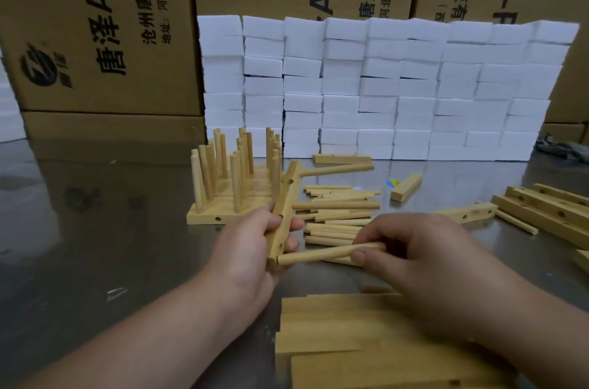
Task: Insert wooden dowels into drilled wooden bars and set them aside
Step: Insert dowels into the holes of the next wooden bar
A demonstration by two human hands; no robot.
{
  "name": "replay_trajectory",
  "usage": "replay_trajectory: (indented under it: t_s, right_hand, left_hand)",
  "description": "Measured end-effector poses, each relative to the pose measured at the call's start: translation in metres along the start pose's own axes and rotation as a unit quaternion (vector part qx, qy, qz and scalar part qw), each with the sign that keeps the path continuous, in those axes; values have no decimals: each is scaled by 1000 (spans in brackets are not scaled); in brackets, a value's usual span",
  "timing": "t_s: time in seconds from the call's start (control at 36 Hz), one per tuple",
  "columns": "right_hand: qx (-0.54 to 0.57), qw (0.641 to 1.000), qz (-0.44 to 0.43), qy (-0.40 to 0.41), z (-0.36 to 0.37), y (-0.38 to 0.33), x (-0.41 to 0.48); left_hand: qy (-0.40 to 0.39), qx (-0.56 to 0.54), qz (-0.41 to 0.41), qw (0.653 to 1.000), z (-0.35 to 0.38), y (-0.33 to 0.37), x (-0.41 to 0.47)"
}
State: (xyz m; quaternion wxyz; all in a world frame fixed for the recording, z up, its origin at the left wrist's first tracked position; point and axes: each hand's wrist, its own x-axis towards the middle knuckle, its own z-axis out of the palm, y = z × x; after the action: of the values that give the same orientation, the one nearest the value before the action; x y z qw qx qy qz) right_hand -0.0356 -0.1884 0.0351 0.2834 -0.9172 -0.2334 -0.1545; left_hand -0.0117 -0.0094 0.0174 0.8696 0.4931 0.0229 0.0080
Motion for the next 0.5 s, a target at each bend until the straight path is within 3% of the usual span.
replay_trajectory:
  t_s: [0.5]
  right_hand:
    - [-35, 997, -56, 27, -1, -3, -6]
  left_hand:
    - [-5, -22, 14, 1000, 9, 0, -12]
